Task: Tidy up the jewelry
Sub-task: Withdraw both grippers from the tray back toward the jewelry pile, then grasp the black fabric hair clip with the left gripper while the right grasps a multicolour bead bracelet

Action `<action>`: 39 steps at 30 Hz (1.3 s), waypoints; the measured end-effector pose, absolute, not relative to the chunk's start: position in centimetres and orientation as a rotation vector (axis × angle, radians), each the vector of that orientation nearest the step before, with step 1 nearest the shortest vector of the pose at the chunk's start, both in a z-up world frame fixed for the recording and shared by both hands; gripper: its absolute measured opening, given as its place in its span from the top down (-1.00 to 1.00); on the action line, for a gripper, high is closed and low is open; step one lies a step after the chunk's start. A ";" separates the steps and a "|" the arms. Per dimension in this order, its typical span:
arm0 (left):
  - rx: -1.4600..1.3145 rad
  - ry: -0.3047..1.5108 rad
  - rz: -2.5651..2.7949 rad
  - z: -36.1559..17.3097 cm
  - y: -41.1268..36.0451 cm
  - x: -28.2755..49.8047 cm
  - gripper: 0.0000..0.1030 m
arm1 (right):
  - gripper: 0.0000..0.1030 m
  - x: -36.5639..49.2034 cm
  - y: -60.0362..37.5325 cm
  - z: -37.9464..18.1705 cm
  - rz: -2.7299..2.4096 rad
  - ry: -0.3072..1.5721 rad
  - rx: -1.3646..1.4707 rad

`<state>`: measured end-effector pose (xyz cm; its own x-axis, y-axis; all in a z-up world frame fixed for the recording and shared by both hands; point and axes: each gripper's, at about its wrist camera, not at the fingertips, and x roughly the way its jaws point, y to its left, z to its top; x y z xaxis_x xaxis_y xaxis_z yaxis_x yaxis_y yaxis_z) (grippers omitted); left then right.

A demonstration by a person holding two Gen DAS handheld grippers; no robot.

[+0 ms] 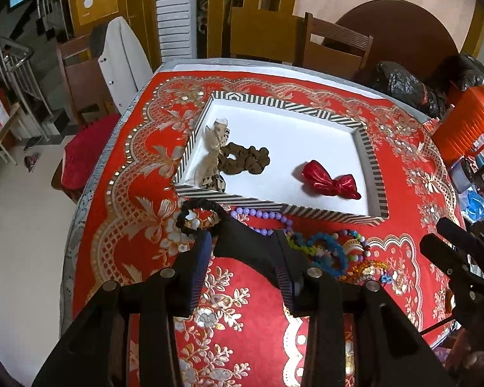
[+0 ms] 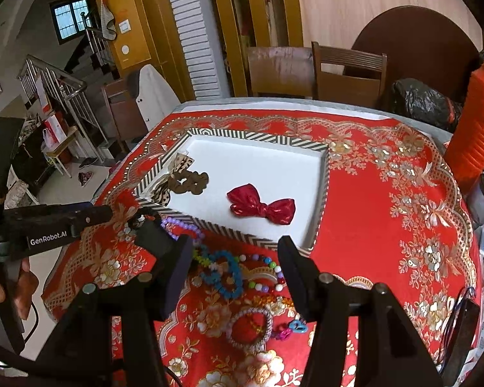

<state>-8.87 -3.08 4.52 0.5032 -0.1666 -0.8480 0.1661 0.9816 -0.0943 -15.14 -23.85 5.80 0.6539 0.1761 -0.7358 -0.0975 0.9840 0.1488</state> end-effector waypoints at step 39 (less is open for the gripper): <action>-0.378 1.280 -0.181 -2.9 -1.3 -6.3 0.52 | -0.19 -15.6 -28.9 -1.1 0.058 1.007 0.129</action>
